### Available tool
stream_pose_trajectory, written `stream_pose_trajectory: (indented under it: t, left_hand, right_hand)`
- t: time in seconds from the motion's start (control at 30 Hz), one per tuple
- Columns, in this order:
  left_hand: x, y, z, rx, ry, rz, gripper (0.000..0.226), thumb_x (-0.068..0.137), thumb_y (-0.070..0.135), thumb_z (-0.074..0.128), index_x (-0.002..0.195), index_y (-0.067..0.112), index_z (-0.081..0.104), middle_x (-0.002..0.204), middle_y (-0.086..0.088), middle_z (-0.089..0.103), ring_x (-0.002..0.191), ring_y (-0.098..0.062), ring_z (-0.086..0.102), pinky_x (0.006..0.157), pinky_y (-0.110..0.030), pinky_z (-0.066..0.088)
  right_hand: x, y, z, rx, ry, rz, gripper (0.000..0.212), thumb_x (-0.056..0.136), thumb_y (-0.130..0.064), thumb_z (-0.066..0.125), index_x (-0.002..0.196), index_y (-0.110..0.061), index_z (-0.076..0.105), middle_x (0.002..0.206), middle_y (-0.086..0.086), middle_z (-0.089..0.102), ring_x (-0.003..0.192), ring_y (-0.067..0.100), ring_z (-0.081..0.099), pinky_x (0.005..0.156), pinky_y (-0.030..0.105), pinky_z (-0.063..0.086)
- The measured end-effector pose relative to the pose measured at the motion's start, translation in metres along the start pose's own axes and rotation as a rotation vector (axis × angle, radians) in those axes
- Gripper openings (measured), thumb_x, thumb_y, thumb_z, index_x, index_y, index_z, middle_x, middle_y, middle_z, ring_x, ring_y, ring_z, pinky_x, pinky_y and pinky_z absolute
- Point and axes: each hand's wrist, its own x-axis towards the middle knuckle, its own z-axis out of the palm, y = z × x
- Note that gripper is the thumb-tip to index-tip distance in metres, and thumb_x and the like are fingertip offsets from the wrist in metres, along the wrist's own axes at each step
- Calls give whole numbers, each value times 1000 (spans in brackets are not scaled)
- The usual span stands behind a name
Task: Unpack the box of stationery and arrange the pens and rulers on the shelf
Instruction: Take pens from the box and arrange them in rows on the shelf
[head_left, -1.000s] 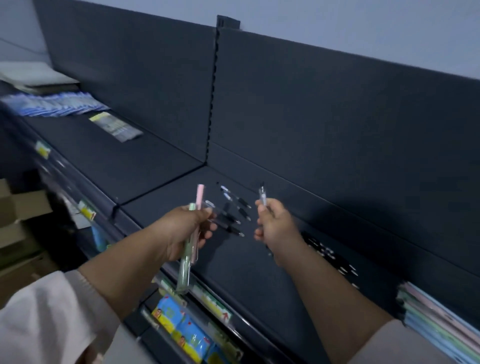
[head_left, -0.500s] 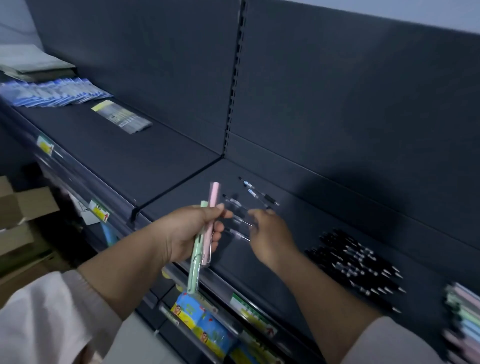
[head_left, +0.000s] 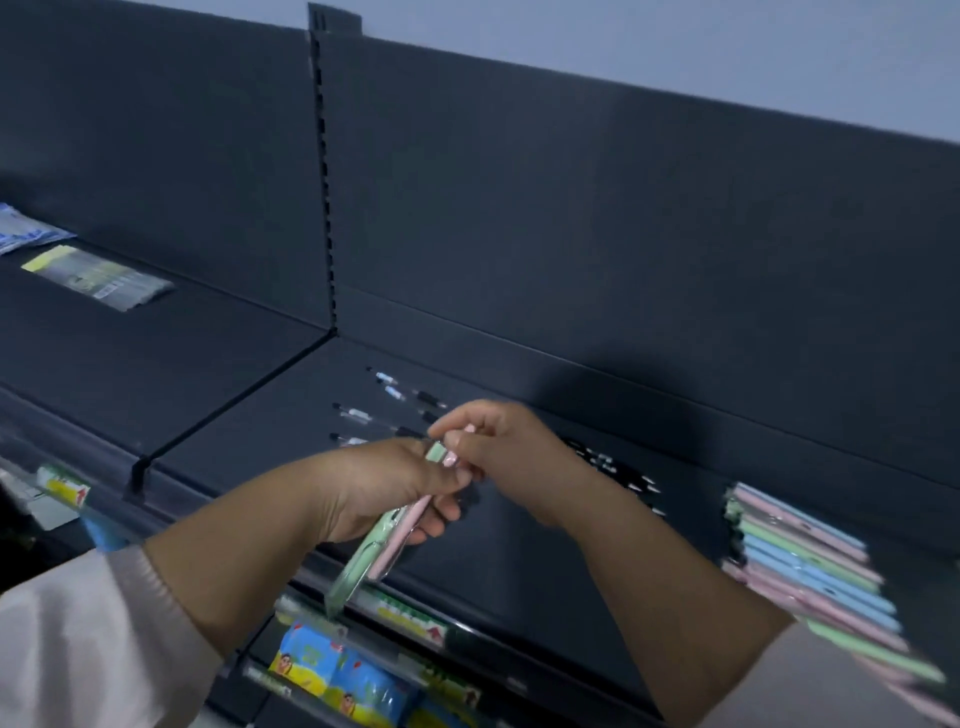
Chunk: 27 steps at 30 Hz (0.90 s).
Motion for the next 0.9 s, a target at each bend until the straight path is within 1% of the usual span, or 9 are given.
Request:
stream_pose_trajectory:
  t: [0.1,0.17,0.27,0.4,0.5,0.6,0.73,0.83,0.9]
  left_hand:
    - [9,14,35,81,-16,18,11,93,24,58,95,13,60,70,-3,60,59,-15,55,57,-26,45]
    - [16,24,60,124,-14,27,17,91,25,61,99,10,60,68,-2,59,58,-13,54,53,-25,44]
    - [29,40,102,200,-58,46,16,86,24,68,91,12,60,65,0,58,55,-12,53,50,-23,44]
    - [45,53,149,329,-201,80,21,77,20,76,91,15,61,72,-3,62,65,-17,60,64,-29,48]
    - [55,56,175,449,-155,62,25,81,28,73,99,15,62,85,-4,70,72,-16,65,71,-28,48]
    - [67,58,203,302,-90,22,25,83,27,72,104,17,62,91,-4,71,70,-12,66,64,-23,52]
    - [84,55,247,11,83,56,14,87,9,66,98,11,57,76,-7,65,61,-15,59,52,-21,49]
    - [97,50,277,-31,162,69,14,89,5,62,101,8,57,74,-8,61,60,-18,57,48,-19,48]
    - [106,44,291,4,204,88,17,90,4,60,107,5,57,74,-10,59,62,-22,57,49,-23,46]
  right_hand:
    - [-30,4,-31,52,-21,11,14,94,-16,56,100,-10,67,75,1,63,69,8,56,68,20,48]
    - [-51,8,-52,89,-10,-1,9,92,-16,61,96,-10,66,79,6,64,76,13,58,74,26,49]
    - [-82,22,-86,70,82,-1,2,90,-12,64,88,-12,64,76,5,62,72,12,56,68,24,48]
    - [-123,51,-136,142,272,44,15,91,-4,60,78,-14,60,69,5,59,56,8,53,56,21,45]
    - [-160,74,-179,307,415,131,14,94,-2,54,82,-9,57,70,7,56,57,10,54,57,22,49]
    - [-192,98,-212,439,498,213,12,96,-4,52,85,-6,56,71,10,59,60,15,59,59,25,53]
    - [-218,124,-234,474,558,299,12,97,0,48,87,-6,53,74,15,59,61,21,62,59,29,55]
    - [-229,143,-244,323,596,350,12,95,1,48,87,-6,53,76,13,57,60,20,61,59,31,56]
    - [-234,154,-250,176,603,366,11,95,-2,50,87,-7,54,78,12,58,61,20,62,62,33,56]
